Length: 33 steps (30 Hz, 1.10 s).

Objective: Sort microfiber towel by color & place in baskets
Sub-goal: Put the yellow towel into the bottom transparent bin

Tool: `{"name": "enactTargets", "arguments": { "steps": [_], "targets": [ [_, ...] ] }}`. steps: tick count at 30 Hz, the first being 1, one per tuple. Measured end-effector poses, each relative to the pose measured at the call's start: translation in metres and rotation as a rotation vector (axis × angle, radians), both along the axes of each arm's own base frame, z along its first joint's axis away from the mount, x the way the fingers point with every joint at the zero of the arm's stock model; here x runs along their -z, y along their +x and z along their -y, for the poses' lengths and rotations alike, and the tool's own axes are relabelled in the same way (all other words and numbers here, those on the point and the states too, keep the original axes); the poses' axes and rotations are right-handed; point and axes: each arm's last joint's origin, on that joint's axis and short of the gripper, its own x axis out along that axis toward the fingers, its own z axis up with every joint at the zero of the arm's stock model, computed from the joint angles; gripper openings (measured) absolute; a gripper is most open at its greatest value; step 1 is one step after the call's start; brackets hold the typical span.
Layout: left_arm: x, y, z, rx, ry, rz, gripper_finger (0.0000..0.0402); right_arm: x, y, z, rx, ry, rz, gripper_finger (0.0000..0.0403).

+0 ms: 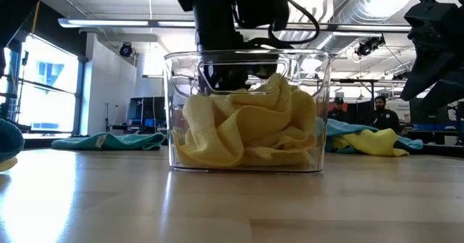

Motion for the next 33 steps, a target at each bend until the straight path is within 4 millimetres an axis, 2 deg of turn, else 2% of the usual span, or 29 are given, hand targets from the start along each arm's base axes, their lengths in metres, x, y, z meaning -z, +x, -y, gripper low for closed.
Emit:
{"name": "enactTargets", "arguments": {
  "steps": [8,14,25,30,33],
  "targets": [
    [-0.009,0.002,-0.001,-0.03,0.019,0.026,0.0096,0.001,0.001,-0.001,-0.001,0.003,-0.001,0.0181],
    [-0.03,0.002,-0.001,-0.055,0.019,0.04,0.0112,0.0,0.001,-0.001,-0.016,0.001,-0.001,0.0181],
    [-0.09,-0.012,-0.003,-0.051,0.05,0.054,0.0112,0.001,0.002,-0.002,-0.016,0.003,0.001,0.0181],
    [-0.124,-0.02,-0.005,-0.036,0.079,0.157,0.0112,0.001,0.002,-0.002,-0.015,0.003,0.0,0.0181],
    [-0.134,-0.017,-0.007,-0.01,0.147,0.247,0.0112,0.002,0.003,-0.002,-0.009,0.008,0.004,0.0181]
  ]
}}
